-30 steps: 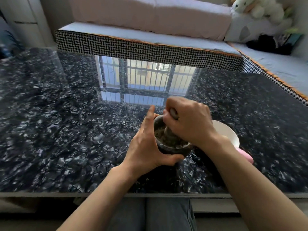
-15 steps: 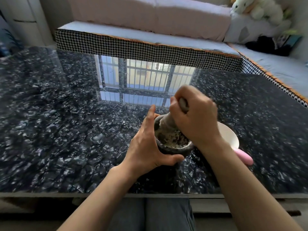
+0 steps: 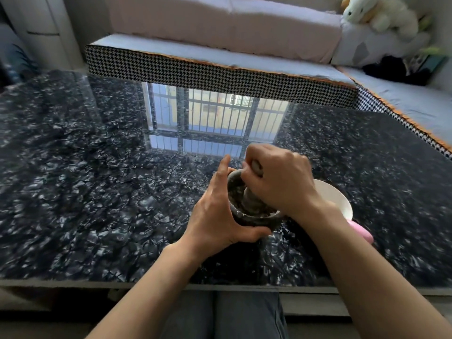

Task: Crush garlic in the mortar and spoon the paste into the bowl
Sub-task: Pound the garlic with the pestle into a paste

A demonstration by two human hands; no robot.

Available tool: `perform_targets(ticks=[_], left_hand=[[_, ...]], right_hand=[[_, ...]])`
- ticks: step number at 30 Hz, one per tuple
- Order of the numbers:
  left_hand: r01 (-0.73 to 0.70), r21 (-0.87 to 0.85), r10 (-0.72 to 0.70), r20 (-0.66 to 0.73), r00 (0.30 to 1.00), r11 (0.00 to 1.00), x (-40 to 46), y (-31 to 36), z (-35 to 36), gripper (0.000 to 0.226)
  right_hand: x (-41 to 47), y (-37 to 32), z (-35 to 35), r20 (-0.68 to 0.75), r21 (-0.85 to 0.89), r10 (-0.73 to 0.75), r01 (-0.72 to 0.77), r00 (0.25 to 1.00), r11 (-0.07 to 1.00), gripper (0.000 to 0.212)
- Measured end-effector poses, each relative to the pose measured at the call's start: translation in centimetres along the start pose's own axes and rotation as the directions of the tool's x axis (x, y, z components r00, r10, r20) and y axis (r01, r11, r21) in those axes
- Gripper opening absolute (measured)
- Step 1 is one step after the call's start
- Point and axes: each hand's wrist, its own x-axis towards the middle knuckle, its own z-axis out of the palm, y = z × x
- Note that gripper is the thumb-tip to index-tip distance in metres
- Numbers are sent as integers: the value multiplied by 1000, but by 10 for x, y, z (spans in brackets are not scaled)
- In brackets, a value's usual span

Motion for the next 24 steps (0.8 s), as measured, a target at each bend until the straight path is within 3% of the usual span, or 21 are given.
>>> perform_targets(ticks=[4, 7, 10, 13, 15, 17, 19, 20, 24], left_hand=[[4, 4, -4, -15, 1000, 1000, 0, 0, 1, 136], [7, -2, -7, -13, 1000, 1000, 0, 0, 1, 136], [-1, -13, 1, -20, 1000, 1000, -1, 1, 2, 134], [-2, -3, 2, -29, 1000, 1000, -2, 1, 2, 135], [0, 7, 0, -36, 999, 1000, -1, 0, 2, 135], [1, -2, -1, -32, 999, 1000, -1, 0, 3, 134], [-1, -13, 1, -27, 1000, 1000, -2, 0, 4, 134], [-1, -8, 1, -37, 999, 1000, -3, 0, 4, 135], [-12, -12, 11, -99, 995, 1000, -8, -1, 6, 128]], right_hand=[[7, 3, -23, -214, 119, 75, -50, 974, 992, 13], [-2, -5, -6, -80, -25, 6, -8, 997, 1000, 19], [-4, -4, 0, 13, -33, -33, 34, 999, 999, 17], [5, -4, -19, -174, 77, 20, -7, 985, 997, 14], [7, -3, -23, -215, 88, 32, -13, 976, 996, 15], [3, -7, -15, -23, -49, -6, 5, 1000, 999, 14], [1, -6, -9, 210, -105, -18, 41, 977, 994, 14], [3, -4, -11, 216, -98, -33, 56, 976, 994, 15], [6, -2, -34, -94, 82, 78, -70, 992, 994, 12]])
